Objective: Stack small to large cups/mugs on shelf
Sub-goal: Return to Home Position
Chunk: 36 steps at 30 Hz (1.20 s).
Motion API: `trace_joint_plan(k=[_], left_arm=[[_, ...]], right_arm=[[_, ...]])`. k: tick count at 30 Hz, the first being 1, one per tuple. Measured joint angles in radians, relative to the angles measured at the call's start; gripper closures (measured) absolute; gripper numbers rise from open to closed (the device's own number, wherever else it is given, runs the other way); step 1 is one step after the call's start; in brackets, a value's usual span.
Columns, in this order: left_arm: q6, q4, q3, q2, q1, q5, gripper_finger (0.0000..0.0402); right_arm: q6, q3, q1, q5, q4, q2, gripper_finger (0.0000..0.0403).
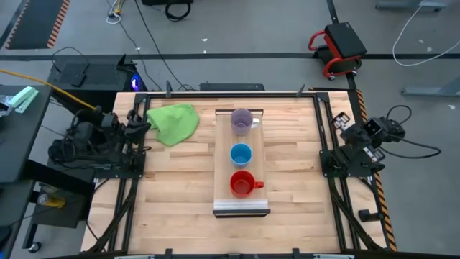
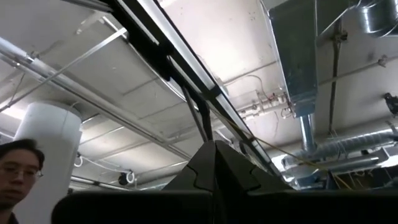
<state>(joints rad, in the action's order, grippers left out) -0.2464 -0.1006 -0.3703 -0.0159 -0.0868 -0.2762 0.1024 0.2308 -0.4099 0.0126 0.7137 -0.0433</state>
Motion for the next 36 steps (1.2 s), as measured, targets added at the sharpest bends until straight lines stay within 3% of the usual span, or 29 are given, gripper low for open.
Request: trace_joint_plan(k=[10,23,30,36], left_arm=[[-0.082,0.019,0.082,0.011,0.0,0.006,0.0377],[-0.202,-0.017,0.23,0.011,0.0,0.005,0.0372],[-0.193,-0.015,0.272,0.011,0.0,0.005,0.0378],[-0.195,-0.001,0.333,0.01,0.0,0.005,0.0367]], right_arm=[[0.044,-0.182,0.0,-0.041,0.191,0.0,0.0387],[0.136,-0.224,0.002,-0.068,0.107,0.0,0.0387],[0.127,-0.224,0.002,-0.08,-0.158,0.0,0.0387],[0.086,-0.224,0.002,-0.164,-0.351,0.0,0.0387]])
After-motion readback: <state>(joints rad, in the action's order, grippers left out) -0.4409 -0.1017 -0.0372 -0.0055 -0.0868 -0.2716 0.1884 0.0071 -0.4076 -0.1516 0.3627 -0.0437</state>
